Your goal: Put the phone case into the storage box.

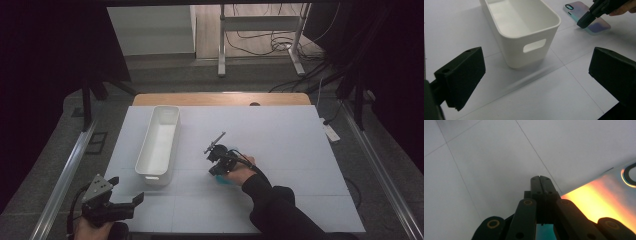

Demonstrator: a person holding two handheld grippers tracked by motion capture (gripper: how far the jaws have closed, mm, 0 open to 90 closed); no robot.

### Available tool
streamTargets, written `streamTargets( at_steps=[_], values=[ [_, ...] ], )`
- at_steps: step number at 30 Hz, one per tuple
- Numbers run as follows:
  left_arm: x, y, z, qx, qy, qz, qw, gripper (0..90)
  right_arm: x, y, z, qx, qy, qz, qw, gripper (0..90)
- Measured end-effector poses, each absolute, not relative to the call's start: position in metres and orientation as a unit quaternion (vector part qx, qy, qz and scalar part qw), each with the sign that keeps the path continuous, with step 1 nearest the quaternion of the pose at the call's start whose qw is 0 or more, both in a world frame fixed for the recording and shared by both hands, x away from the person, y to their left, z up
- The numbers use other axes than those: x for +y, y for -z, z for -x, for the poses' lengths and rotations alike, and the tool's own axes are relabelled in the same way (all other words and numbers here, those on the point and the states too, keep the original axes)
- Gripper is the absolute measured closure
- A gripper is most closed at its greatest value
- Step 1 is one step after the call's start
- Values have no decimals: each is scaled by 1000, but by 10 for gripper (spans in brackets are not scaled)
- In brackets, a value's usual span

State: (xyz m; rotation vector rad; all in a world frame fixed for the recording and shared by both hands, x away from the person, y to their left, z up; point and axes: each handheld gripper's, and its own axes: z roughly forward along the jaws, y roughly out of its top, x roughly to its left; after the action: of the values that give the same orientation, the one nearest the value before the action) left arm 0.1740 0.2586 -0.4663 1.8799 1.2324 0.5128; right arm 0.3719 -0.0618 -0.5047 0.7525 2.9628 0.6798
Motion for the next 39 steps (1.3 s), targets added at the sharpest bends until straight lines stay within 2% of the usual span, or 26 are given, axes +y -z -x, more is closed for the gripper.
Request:
streamTargets(
  at_steps=[39],
  values=[
    [258,466,-174,490,-204,-746,403,15,-128,502,-361,933,-221,-285,19,892]
  ],
)
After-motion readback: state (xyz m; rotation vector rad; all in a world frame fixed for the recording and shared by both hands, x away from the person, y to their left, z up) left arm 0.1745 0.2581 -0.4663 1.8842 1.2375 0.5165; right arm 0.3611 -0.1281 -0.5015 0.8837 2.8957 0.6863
